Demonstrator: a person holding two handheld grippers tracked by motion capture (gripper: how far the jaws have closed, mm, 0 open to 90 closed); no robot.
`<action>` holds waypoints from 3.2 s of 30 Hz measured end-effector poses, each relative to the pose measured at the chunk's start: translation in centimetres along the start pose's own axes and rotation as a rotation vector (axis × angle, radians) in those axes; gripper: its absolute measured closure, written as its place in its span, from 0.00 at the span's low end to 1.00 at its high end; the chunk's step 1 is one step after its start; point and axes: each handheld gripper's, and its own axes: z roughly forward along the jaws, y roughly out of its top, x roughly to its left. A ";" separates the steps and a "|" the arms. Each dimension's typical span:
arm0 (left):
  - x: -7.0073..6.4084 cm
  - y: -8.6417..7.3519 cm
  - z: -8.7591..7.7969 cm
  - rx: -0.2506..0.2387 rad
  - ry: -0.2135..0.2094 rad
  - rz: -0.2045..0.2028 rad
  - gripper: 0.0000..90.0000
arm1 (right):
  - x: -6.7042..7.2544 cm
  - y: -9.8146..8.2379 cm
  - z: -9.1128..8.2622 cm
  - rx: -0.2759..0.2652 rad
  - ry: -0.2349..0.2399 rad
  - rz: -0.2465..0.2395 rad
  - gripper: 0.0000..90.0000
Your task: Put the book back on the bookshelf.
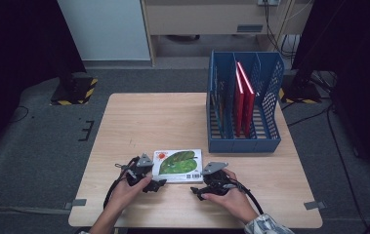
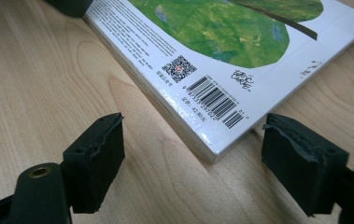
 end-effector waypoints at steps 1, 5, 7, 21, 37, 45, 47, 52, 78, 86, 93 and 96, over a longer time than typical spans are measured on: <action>0.4 0.2 -0.1 -0.011 0.014 0.000 0.12 | 0.0 0.0 0.1 -0.001 -0.008 0.002 0.21; 2.0 1.3 -0.4 -0.082 0.012 -0.037 0.09 | -0.2 0.0 0.3 0.003 -0.016 0.000 0.20; 2.7 1.8 -0.1 -0.099 -0.014 -0.039 0.08 | -0.2 0.0 0.3 0.000 -0.022 0.004 0.20; 5.2 2.9 2.9 -0.056 -0.089 -0.042 0.10 | 0.3 0.0 0.4 0.001 -0.045 -0.029 0.24; 5.4 3.0 3.3 -0.073 -0.095 -0.036 0.12 | 0.5 0.2 0.7 0.004 -0.054 -0.023 0.21; 5.7 3.1 2.9 -0.067 -0.089 -0.077 0.21 | 0.8 0.8 1.6 0.024 -0.072 -0.004 0.07; 5.8 3.0 2.8 -0.058 -0.079 -0.074 0.22 | 0.8 0.9 1.7 0.025 -0.076 0.002 0.08; 5.5 3.1 2.7 -0.039 -0.081 -0.071 0.22 | 0.6 0.8 1.5 0.021 -0.068 -0.001 0.10; 5.4 3.6 2.1 -0.040 -0.055 -0.095 0.28 | 1.2 1.2 2.1 0.033 -0.099 0.019 0.05; 5.6 3.3 2.0 -0.018 -0.027 -0.090 0.27 | 1.1 1.2 1.9 0.036 -0.096 0.017 0.08; 5.8 2.9 2.1 -0.013 -0.031 -0.102 0.27 | 1.6 1.2 1.7 0.032 -0.077 -0.009 0.14; 5.9 3.0 2.2 -0.024 -0.042 -0.114 0.27 | 1.6 1.3 1.8 0.034 -0.072 -0.003 0.13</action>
